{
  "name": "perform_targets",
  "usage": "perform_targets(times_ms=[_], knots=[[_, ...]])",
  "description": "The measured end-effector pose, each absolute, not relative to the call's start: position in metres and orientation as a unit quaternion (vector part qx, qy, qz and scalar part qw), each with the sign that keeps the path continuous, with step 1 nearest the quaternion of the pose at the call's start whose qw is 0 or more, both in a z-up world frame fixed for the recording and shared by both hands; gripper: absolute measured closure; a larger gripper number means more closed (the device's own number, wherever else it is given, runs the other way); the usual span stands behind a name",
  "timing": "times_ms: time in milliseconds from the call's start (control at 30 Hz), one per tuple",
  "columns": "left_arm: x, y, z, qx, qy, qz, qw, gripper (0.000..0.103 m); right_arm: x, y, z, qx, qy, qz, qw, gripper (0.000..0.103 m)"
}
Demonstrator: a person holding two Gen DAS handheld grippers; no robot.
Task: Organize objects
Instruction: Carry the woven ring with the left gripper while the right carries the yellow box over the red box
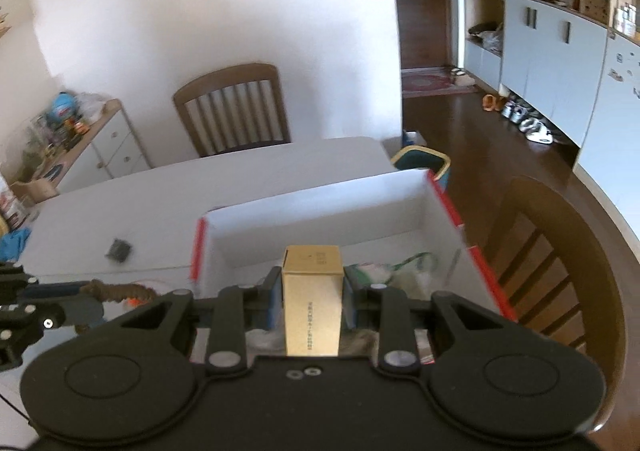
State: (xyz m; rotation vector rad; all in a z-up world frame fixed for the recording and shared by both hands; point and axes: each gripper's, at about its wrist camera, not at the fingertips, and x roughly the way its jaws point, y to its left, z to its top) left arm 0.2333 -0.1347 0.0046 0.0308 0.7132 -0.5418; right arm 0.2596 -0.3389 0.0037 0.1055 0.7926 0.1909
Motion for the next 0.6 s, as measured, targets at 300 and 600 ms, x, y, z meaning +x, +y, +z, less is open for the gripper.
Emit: perform_targets(times_ms=[300, 600], knots=[[0.268, -0.182, -0.020, 0.006, 0.388, -0.269, 0.881, 0.093, 0.294, -0.365, -0.015, 0.047, 0.396, 0.080, 0.914, 0.075], [0.298, -0.223, -0.053, 0.020, 0.432, -0.270, 0.860, 0.093, 0.322, -0.363, -0.040, 0.030, 0.419, 0.090, 0.903, 0.075]])
